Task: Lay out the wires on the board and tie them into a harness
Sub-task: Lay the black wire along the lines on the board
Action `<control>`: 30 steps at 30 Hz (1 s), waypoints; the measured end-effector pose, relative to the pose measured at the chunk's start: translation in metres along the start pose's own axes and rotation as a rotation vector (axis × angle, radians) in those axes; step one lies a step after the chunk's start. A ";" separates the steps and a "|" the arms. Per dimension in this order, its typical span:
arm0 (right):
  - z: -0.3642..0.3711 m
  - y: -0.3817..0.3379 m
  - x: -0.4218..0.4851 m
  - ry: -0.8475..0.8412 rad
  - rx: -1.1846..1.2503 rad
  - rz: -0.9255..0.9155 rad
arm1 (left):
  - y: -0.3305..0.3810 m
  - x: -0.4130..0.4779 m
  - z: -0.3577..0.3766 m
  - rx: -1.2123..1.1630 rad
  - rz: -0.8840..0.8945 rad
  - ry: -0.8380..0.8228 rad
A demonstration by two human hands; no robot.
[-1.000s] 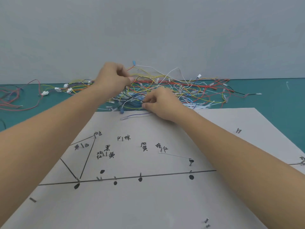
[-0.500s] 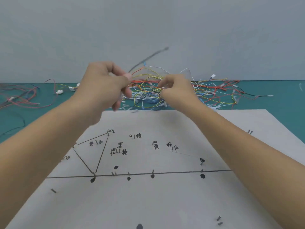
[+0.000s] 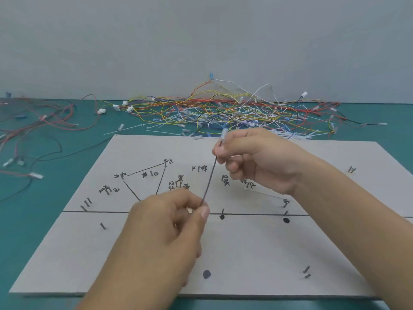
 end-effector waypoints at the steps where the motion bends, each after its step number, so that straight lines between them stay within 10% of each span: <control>1: 0.003 0.001 0.002 0.014 -0.003 0.024 | -0.001 -0.008 0.001 0.010 0.011 0.002; 30: 0.056 0.008 0.040 0.319 -0.388 -0.024 | -0.030 -0.059 -0.014 0.241 0.031 0.529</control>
Point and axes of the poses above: each hand's wrist, its own x-axis towards the middle knuckle, its own z-axis out of the palm, y = z × x, the point moved 4 cm from there along x, towards the middle knuckle, and after that the axes turned 14 degrees about z, right-handed, at the moved point
